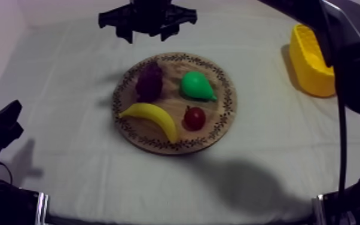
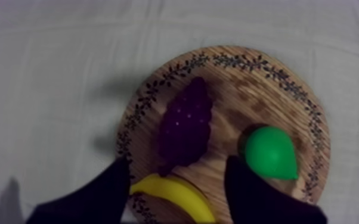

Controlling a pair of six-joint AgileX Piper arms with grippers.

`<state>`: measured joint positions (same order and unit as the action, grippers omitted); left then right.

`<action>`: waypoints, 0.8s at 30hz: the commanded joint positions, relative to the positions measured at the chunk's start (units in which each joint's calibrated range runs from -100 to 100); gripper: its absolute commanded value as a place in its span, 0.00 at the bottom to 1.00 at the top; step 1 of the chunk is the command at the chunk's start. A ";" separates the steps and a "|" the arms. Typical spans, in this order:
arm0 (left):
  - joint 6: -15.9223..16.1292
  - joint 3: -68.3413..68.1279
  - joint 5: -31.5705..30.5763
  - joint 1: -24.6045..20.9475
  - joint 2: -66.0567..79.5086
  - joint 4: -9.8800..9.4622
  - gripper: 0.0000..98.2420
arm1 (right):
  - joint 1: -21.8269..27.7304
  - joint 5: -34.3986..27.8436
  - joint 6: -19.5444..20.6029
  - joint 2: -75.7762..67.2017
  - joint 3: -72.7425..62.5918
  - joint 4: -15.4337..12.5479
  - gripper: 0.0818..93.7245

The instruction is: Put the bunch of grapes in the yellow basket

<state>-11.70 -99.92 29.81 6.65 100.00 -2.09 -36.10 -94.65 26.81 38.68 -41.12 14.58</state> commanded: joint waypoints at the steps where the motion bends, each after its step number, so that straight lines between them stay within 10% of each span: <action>1: 0.00 0.03 0.01 -0.03 0.00 0.02 0.00 | -0.01 0.82 0.24 -0.06 0.25 -0.04 0.64; 24: 0.00 0.03 0.01 -0.03 0.00 0.02 0.00 | 1.81 12.12 -0.11 3.91 5.39 -1.11 0.74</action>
<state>-11.70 -99.92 29.81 6.65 100.00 -2.09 -34.37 -82.67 26.75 42.11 -35.73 13.50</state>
